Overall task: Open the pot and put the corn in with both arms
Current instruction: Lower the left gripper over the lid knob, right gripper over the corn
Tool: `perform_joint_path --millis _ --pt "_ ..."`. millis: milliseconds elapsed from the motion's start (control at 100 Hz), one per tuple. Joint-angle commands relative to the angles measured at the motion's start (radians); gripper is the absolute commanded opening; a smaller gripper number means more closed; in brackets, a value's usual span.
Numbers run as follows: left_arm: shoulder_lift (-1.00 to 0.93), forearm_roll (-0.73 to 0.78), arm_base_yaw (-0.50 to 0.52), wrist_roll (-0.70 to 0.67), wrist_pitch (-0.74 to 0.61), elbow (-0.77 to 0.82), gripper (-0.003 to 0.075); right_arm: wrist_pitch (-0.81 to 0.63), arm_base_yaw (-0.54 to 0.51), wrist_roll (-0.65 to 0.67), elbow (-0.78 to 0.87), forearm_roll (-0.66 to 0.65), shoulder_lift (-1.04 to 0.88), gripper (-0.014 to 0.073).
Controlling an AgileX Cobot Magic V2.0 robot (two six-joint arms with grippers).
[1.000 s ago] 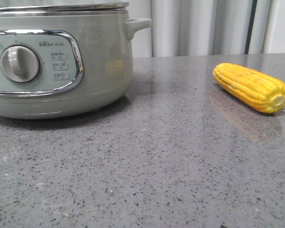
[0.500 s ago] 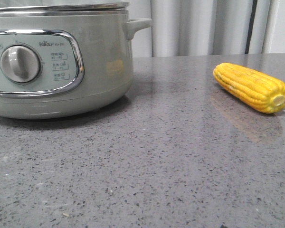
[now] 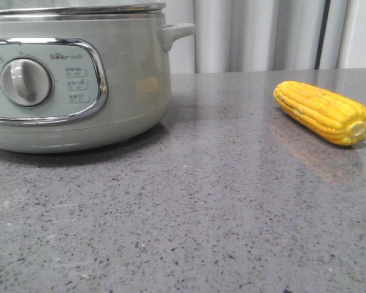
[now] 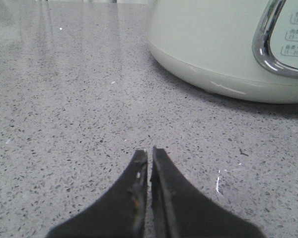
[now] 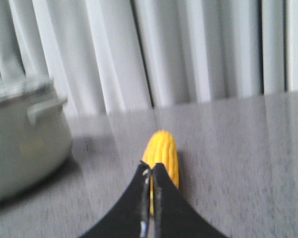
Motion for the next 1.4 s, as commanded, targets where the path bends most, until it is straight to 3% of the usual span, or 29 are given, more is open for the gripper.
perform_joint_path --millis 0,200,260,350,420,650,750,860,1080,1150,1200,1320,1390 --pt "-0.030 0.002 0.003 -0.002 -0.041 0.027 -0.0020 -0.159 -0.005 -0.006 0.017 0.044 -0.023 -0.0065" --pt "-0.030 -0.012 0.003 -0.002 -0.059 0.027 -0.0020 -0.191 -0.005 -0.006 0.017 0.142 -0.023 -0.0065" --pt "-0.030 -0.114 0.003 -0.002 -0.112 0.027 -0.0020 -0.198 -0.005 -0.006 0.017 0.159 -0.023 -0.0065" --pt "-0.030 -0.409 0.003 -0.002 -0.235 0.027 -0.0020 -0.191 -0.005 -0.006 0.017 0.161 -0.023 -0.0065" --pt "-0.030 -0.555 0.003 -0.002 -0.322 0.027 -0.0020 -0.186 -0.005 -0.006 0.017 0.161 -0.023 -0.0065" --pt "-0.030 -0.797 0.003 -0.002 -0.516 0.020 -0.0020 -0.092 -0.005 -0.005 -0.044 0.170 -0.023 -0.0065" --pt "-0.025 -0.766 0.003 0.005 -0.517 -0.023 -0.0020 0.049 -0.005 -0.005 -0.117 0.170 -0.022 -0.0064" --pt "0.036 -0.623 0.003 0.005 -0.413 -0.112 -0.0020 0.194 -0.005 -0.006 -0.219 0.157 0.012 -0.0064" --pt "0.287 -0.281 0.003 0.005 -0.182 -0.367 -0.0013 0.368 -0.005 -0.006 -0.411 -0.041 0.162 -0.0053" --pt "0.374 -0.252 0.003 0.007 -0.187 -0.427 0.0045 0.390 -0.005 -0.006 -0.455 -0.081 0.218 -0.0011" --pt "0.431 -0.240 0.003 0.036 -0.189 -0.465 0.0143 0.387 -0.005 -0.006 -0.474 -0.090 0.256 0.0041" --pt "0.545 -0.240 0.003 0.101 -0.182 -0.564 0.0402 0.383 -0.005 -0.006 -0.503 -0.090 0.334 0.0233" --pt "0.596 -0.240 0.003 0.118 -0.182 -0.629 0.0468 0.390 -0.005 -0.006 -0.519 -0.090 0.368 0.0342"
